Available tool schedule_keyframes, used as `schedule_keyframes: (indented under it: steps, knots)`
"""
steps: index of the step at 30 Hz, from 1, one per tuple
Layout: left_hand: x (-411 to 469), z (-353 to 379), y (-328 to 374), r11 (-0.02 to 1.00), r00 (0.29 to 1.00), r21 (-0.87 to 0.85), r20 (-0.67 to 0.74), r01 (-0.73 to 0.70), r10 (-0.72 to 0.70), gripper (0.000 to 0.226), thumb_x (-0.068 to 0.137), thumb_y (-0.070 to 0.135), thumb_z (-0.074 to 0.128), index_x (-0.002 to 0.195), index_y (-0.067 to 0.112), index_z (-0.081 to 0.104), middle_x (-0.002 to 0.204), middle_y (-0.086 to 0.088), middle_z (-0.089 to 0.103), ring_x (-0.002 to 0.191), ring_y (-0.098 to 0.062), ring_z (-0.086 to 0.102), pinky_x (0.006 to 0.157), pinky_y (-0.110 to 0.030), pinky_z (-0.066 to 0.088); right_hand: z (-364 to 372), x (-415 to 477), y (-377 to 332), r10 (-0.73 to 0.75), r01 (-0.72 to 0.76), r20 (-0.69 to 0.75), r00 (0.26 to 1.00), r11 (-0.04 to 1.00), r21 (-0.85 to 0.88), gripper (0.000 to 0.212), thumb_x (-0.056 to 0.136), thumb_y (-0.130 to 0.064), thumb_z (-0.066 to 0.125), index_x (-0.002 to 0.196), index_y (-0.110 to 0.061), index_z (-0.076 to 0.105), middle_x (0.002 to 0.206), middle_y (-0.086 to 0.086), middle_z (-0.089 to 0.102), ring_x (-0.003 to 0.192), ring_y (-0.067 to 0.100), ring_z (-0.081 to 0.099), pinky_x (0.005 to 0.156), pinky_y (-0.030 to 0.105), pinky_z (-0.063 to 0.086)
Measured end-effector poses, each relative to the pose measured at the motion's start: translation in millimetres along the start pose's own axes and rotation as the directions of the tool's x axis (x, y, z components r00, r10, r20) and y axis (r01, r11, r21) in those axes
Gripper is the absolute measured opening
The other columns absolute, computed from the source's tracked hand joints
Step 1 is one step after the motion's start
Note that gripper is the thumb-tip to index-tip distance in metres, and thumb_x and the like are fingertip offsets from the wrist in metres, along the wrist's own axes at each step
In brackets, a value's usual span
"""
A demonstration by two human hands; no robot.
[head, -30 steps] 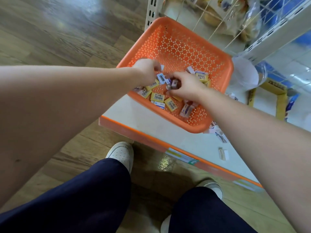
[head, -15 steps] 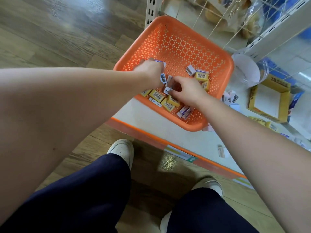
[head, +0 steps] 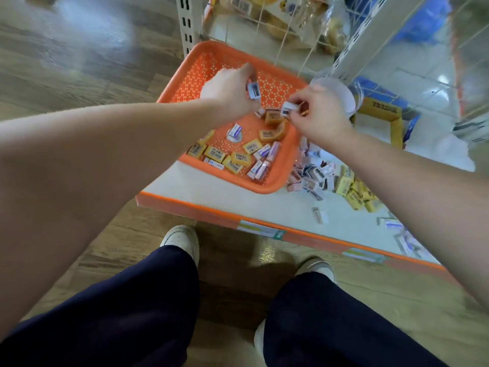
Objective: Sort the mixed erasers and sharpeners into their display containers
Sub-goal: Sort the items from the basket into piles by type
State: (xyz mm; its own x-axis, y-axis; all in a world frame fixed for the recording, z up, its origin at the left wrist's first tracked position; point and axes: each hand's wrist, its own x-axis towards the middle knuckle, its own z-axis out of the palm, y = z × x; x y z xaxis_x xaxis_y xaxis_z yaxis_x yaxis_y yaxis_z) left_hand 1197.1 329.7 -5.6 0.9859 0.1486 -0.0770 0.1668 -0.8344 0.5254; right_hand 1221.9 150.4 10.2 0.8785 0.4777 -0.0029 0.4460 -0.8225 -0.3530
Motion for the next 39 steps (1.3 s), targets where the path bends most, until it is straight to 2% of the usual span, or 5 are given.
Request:
schedule_keyframes:
  steps: [4, 10, 18, 28, 39]
  knots:
    - [0.9, 4.1, 52.3, 0.978, 0.998, -0.203, -0.026, -0.053, 0.049, 0.04, 0.077, 0.028, 0.062, 0.116, 0.021, 0.055, 0.104, -0.001, 0.065, 0.082, -0.023, 0.061, 0.061, -0.028, 0.048, -19.6, -49.0, 38.4, 0.348, -0.326, -0.138, 0.927, 0.932, 0.156, 0.026, 0.084, -0.008, 0.053, 0.106, -0.007, 0.068, 0.101, 0.01, 0.068, 0.096, 0.025, 0.061, 0.082, 0.028, 0.042]
    - [-19.5, 49.0, 95.6, 0.881, 0.821, -0.041, 0.345, -0.472, 0.456, 0.041, 0.081, 0.017, 0.062, 0.119, 0.007, 0.05, 0.095, -0.004, 0.059, 0.088, -0.02, 0.053, 0.076, -0.028, 0.04, -9.5, -71.1, 82.5, 0.539, -0.518, -0.033, 0.842, 0.823, 0.234, 0.029, 0.086, -0.014, 0.055, 0.113, -0.013, 0.066, 0.109, 0.006, 0.068, 0.104, 0.021, 0.059, 0.09, 0.025, 0.041]
    - [-6.1, 63.6, 99.8, 0.892, 0.852, 0.143, 0.394, -0.428, 0.346, 0.043, 0.085, 0.016, 0.06, 0.125, 0.009, 0.047, 0.109, -0.014, 0.063, 0.098, -0.029, 0.059, 0.077, -0.038, 0.05, -3.2, -78.0, 97.2, 0.48, -0.469, 0.018, 0.877, 0.85, 0.24, 0.028, 0.087, -0.009, 0.057, 0.113, -0.012, 0.066, 0.111, 0.007, 0.067, 0.103, 0.019, 0.058, 0.079, 0.011, 0.033]
    - [1.5, 57.1, 96.2, 0.601, 0.834, 0.582, 0.434, -0.548, 0.34, 0.042, 0.089, 0.035, 0.056, 0.129, 0.024, 0.046, 0.098, -0.006, 0.057, 0.08, -0.024, 0.049, 0.052, -0.029, 0.032, 5.2, -74.3, 98.4, 0.452, -0.442, 0.046, 0.891, 0.84, 0.315, 0.022, 0.087, -0.018, 0.063, 0.108, -0.016, 0.068, 0.102, 0.003, 0.068, 0.092, 0.015, 0.061, 0.083, 0.017, 0.042]
    - [3.9, 64.6, 79.1, 0.789, 0.809, 0.314, 0.469, -0.528, 0.355, 0.046, 0.087, 0.031, 0.058, 0.131, 0.035, 0.045, 0.111, 0.01, 0.064, 0.099, -0.013, 0.049, 0.069, -0.029, 0.042, 9.2, -65.0, 85.8, 0.421, -0.413, 0.046, 0.906, 0.854, 0.318, 0.022, 0.088, -0.015, 0.06, 0.109, -0.016, 0.066, 0.1, 0.002, 0.067, 0.092, 0.016, 0.061, 0.08, 0.015, 0.04]
